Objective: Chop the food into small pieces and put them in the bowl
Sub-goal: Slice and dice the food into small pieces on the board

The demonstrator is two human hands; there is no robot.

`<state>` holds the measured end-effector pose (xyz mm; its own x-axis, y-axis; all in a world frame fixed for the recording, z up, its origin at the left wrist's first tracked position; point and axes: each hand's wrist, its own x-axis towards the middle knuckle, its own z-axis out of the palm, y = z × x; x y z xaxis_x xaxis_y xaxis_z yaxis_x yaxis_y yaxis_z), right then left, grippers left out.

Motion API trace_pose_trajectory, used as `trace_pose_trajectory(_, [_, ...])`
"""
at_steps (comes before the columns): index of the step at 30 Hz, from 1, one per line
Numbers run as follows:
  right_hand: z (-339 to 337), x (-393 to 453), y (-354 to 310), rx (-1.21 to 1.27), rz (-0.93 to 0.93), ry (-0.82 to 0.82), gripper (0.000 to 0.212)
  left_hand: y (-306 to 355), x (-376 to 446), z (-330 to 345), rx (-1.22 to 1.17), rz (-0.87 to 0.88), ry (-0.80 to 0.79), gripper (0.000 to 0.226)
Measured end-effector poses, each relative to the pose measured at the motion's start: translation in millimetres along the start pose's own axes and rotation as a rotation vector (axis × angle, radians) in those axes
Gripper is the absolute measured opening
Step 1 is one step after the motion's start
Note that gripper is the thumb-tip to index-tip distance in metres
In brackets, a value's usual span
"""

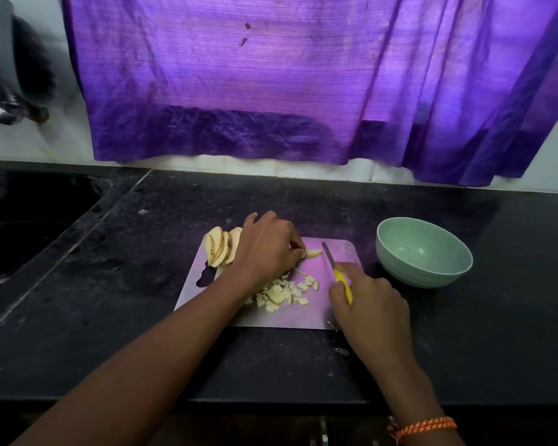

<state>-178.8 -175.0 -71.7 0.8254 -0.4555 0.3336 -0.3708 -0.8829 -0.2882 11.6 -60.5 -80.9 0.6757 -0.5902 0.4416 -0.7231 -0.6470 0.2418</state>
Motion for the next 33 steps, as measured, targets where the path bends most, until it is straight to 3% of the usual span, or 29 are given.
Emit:
trace_pose_trajectory(11, [-0.2, -0.8, -3.0, -0.011, -0.081, -0.019, 0.043, 5.6, 0.3, 8.3, -0.021, -0.01, 0.066, 0.017])
trace_pose_trajectory(22, [-2.8, -0.1, -6.8, -0.045, 0.02, 0.022, 0.046, 5.1, 0.7, 6.5, -0.082, -0.01, 0.066, 0.035])
trace_pose_trajectory(28, [-3.3, -1.4, -7.5, -0.061, 0.018, 0.015, 0.046, 6.3, 0.6, 6.4, -0.017, 0.031, 0.041, 0.022])
trace_pose_trajectory(33, [-5.1, -1.8, -10.7, -0.053, 0.015, -0.015, 0.047, 6.4, 1.3, 5.8, -0.033, 0.047, 0.028, 0.023])
